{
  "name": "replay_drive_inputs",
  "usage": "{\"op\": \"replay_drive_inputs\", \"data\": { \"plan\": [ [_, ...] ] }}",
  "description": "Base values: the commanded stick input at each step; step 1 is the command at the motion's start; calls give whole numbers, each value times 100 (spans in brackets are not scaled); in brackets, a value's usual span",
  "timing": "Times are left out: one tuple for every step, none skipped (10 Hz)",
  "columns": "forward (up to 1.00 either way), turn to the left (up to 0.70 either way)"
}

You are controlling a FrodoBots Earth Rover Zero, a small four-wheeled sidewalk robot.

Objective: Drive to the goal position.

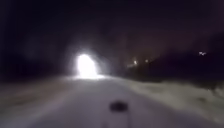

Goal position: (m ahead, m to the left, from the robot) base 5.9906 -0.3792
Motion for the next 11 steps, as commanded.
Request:
{"op": "replay_drive_inputs", "data": {
  "plan": [
    [100, 8],
    [100, 12],
    [100, 15],
    [100, 15],
    [100, 16],
    [100, 17],
    [100, 17],
    [100, 18],
    [100, 18],
    [100, 18],
    [100, 18]
  ]
}}
